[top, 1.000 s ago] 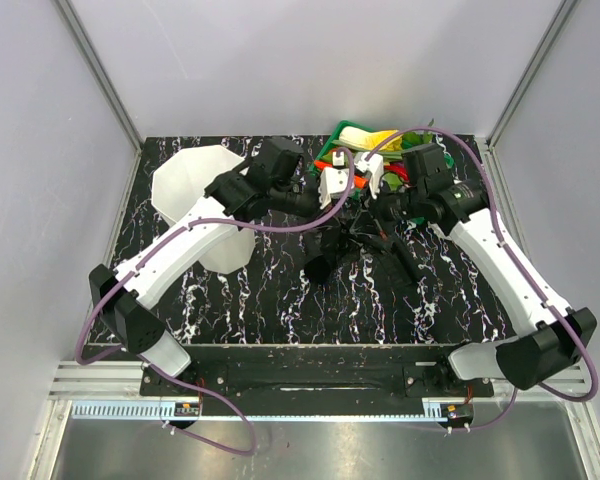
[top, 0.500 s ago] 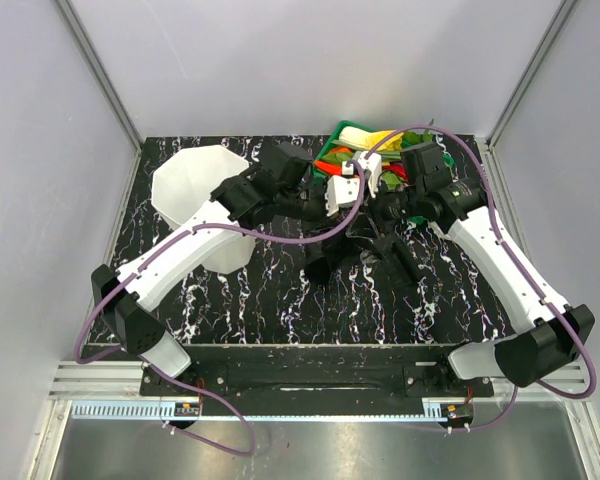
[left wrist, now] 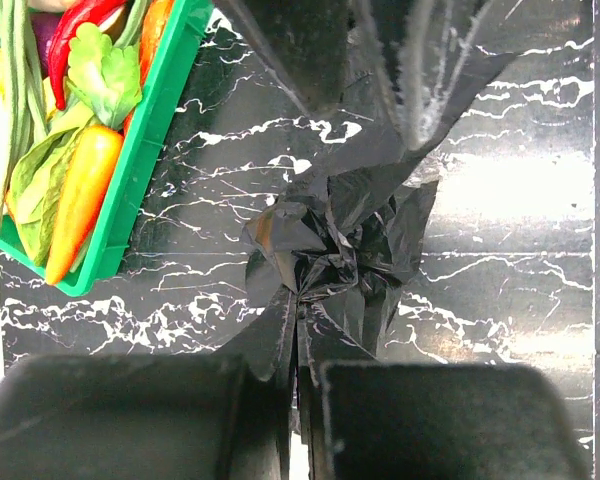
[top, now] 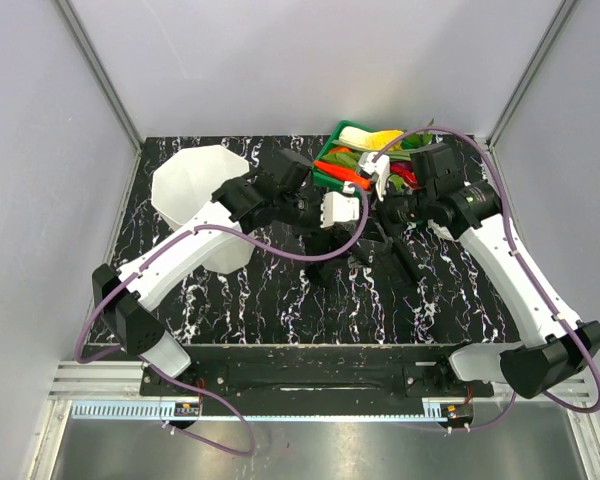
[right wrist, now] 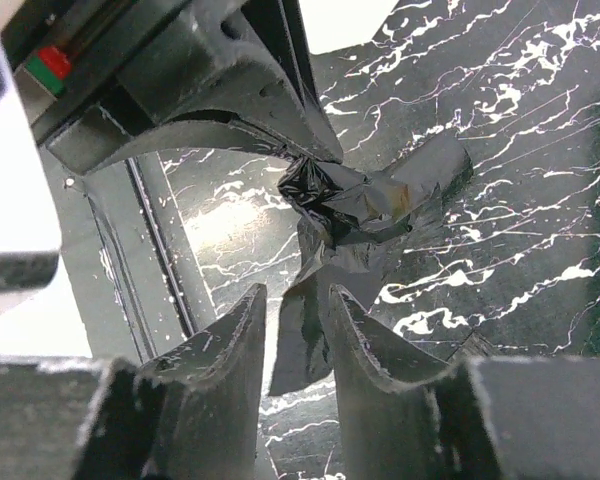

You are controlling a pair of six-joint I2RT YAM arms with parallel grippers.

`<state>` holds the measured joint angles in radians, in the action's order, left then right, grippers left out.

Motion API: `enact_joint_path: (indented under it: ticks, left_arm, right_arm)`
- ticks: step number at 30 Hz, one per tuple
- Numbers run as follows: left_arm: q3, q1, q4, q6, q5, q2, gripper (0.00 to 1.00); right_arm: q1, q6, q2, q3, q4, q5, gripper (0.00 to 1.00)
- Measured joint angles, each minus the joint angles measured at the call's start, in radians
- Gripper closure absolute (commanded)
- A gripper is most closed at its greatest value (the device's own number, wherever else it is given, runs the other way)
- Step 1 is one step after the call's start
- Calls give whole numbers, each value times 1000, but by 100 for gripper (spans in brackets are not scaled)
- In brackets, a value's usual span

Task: Put the trash bags into the trash bin
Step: Unfold the trash bag at the center of the board.

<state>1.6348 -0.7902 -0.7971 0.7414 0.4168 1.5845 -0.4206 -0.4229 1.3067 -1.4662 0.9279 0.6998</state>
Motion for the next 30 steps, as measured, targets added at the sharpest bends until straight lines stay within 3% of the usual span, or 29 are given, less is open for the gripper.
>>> enact_joint_path:
  ticks: [13, 30]
  left_arm:
    - [0, -18, -41, 128, 20, 0, 100]
    - [0, -26, -41, 149, 34, 0, 100]
  right_arm:
    - [0, 26, 85, -13, -40, 55, 64]
    - [-11, 27, 99, -11, -52, 82, 56]
